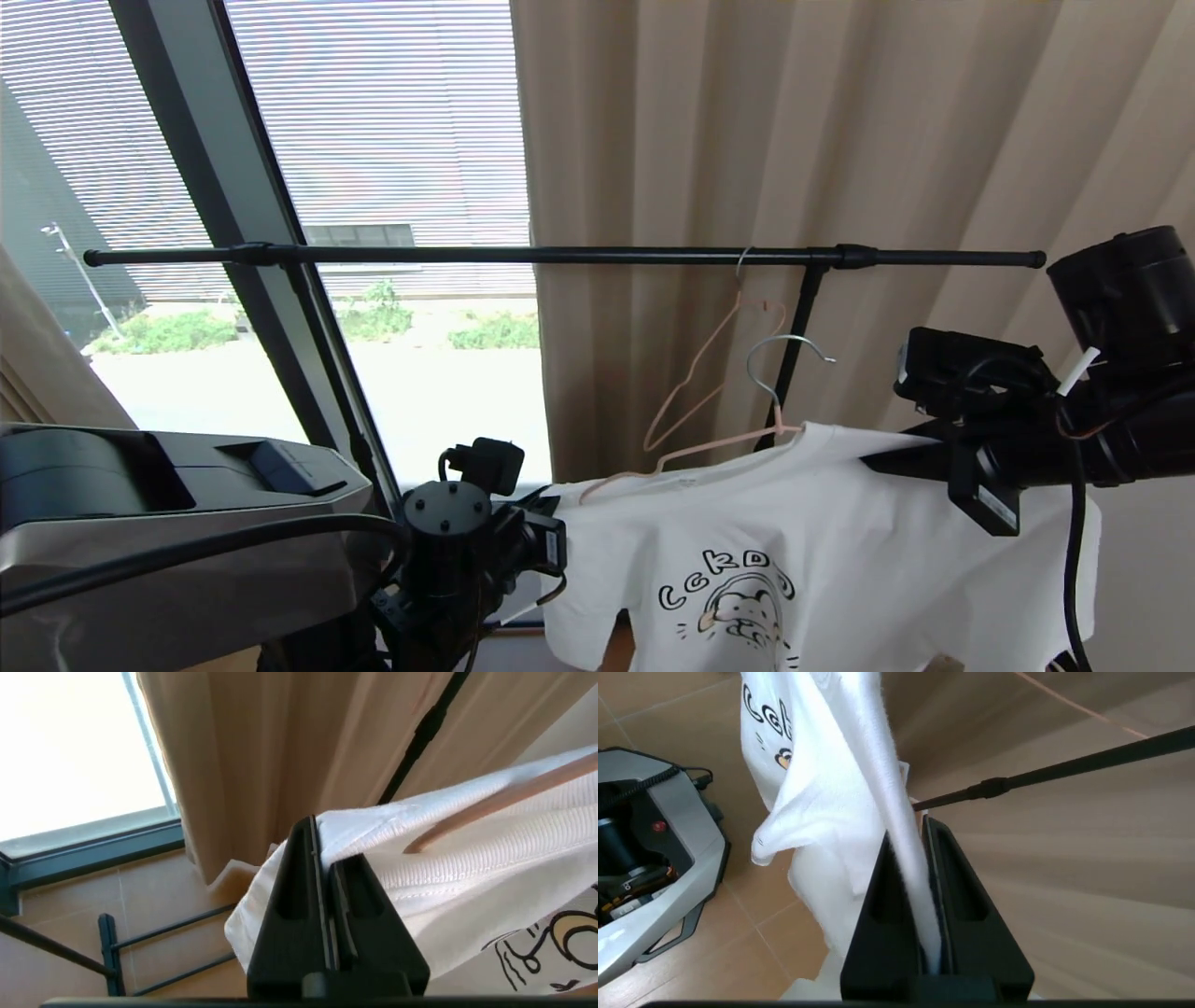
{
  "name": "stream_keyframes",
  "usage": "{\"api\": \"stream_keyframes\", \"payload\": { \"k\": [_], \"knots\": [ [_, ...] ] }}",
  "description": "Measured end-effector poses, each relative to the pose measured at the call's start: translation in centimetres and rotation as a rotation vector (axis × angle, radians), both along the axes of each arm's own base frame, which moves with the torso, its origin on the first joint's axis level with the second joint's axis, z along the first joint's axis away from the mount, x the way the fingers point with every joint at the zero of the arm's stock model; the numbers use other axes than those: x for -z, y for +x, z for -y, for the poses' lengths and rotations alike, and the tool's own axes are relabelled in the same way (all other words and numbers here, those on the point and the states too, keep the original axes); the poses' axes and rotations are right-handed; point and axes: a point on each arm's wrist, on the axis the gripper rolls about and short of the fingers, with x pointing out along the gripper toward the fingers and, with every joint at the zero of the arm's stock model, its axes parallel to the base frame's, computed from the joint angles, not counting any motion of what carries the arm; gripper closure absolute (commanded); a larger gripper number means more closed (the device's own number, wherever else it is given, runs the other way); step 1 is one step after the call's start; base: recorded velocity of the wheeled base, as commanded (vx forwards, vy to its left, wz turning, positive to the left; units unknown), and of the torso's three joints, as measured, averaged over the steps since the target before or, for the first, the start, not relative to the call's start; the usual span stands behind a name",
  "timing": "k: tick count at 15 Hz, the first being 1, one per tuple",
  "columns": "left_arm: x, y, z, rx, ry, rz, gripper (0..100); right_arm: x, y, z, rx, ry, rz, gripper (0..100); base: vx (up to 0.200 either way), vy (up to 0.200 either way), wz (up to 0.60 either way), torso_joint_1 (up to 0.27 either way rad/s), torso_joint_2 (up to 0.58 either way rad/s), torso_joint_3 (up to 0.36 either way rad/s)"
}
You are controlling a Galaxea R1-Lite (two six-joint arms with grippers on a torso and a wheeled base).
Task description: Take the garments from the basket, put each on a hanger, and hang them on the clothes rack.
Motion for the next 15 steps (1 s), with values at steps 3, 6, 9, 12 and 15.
{"api": "stream_keyframes", "payload": {
  "k": [3, 6, 9, 12, 15],
  "knots": [
    [-1.3, 0.0, -0.3, -0.003, -0.008, 0.032, 100, 0.9, -0.3, 0.0, 0.004, -0.006, 0.004, 100, 0.000, 0.000, 0.00, 0.000, 0.00, 0.000],
    [-2.9, -0.6, -0.8, 0.006, 0.001, 0.075, 100, 1.5, -0.4, -0.1, 0.015, 0.017, -0.014, 100, 0.000, 0.000, 0.00, 0.000, 0.00, 0.000],
    [-4.4, -1.2, -1.1, 0.029, 0.075, 0.110, 100, 2.1, -0.3, -0.4, 0.033, 0.109, 0.027, 100, 0.000, 0.000, 0.00, 0.000, 0.00, 0.000],
    [-5.8, -1.0, -1.1, 0.034, 0.115, 0.144, 100, 2.9, -0.7, -0.4, 0.023, 0.158, 0.009, 100, 0.000, 0.000, 0.00, 0.000, 0.00, 0.000],
    [-6.8, -0.5, -1.2, 0.025, 0.138, 0.189, 100, 2.9, -1.2, -0.3, -0.007, 0.191, -0.006, 100, 0.000, 0.000, 0.00, 0.000, 0.00, 0.000]
  ]
}}
